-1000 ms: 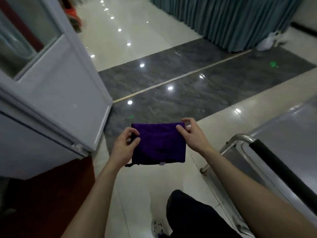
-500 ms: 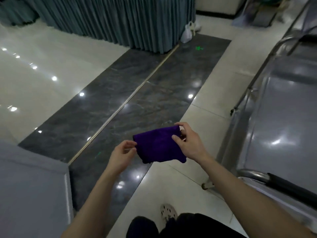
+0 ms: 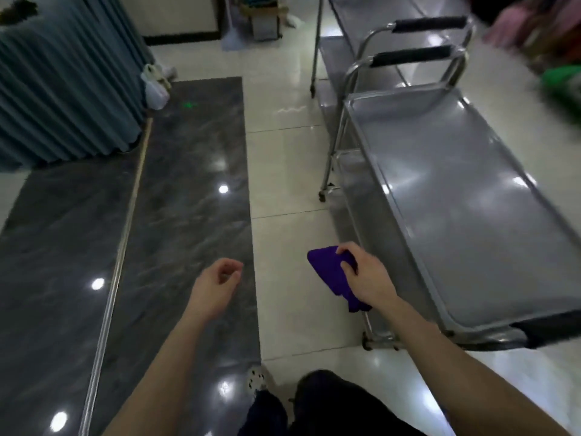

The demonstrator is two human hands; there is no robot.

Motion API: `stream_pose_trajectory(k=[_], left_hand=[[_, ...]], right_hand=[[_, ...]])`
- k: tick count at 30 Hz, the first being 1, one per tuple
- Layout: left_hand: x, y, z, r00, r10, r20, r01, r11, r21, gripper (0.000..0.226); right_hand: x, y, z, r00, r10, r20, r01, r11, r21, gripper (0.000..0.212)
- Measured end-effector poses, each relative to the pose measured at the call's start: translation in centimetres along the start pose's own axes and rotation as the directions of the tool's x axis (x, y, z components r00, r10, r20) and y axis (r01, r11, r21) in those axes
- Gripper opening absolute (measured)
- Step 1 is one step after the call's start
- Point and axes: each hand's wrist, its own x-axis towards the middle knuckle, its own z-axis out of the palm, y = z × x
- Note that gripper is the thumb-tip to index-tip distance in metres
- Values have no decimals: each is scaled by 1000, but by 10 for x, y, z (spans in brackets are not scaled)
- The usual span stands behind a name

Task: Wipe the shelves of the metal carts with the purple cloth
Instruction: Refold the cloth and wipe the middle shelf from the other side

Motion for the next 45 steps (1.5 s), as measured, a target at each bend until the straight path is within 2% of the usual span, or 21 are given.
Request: stream_pose_trajectory(k=[5, 10, 17, 20, 24, 27, 29, 31, 33, 35, 38, 40, 43, 45], left_hand=[[100, 59, -14, 969, 112, 220, -133, 987, 85, 14], [198, 102, -6, 891, 164, 424, -247, 957, 151, 14], [336, 145, 3, 774, 178, 607, -384, 895, 228, 9], [389, 162, 3, 711, 195, 676, -464, 852, 242, 10], [450, 178, 19, 619, 193, 761, -556, 792, 252, 27], [490, 188, 41, 506, 181, 844, -659, 712, 243, 54], [512, 195, 57, 408, 147, 901, -726, 650, 223, 76], [535, 199, 72, 312, 138, 940, -831, 518, 200, 82], [557, 202, 87, 243, 145, 959, -900, 403, 167, 60], [575, 203, 99, 242, 116, 963, -903, 389, 180, 30], [596, 201, 119, 266, 78, 961, -830, 526, 187, 16], [606, 199, 137, 334, 99, 938, -732, 654, 191, 15], [616, 193, 171, 424, 139, 895, -590, 792, 156, 34], [619, 184, 198, 442, 198, 875, -548, 832, 88, 44]], right_hand=[[13, -1, 5, 973, 189, -133, -182, 982, 58, 26], [57, -3, 24, 909, 334, -249, -308, 942, 136, 27], [161, -22, 46, 812, 491, -314, -429, 869, 247, 30], [203, -47, 42, 807, 495, -323, -426, 866, 262, 29], [246, -84, 40, 796, 506, -332, -446, 862, 243, 28], [274, -111, 37, 802, 462, -380, -419, 887, 195, 29], [287, -131, 40, 773, 480, -415, -437, 877, 202, 29], [300, -145, 48, 728, 494, -475, -447, 868, 218, 29], [310, -149, 56, 680, 511, -525, -446, 857, 257, 30], [317, -146, 71, 609, 548, -574, -437, 835, 334, 33], [329, -126, 85, 430, 697, -574, -418, 717, 558, 38], [340, -105, 96, 298, 796, -527, -372, 605, 704, 35], [362, -67, 109, 140, 867, -479, -293, 498, 816, 34], [377, -39, 116, 37, 886, -462, -254, 456, 853, 33]])
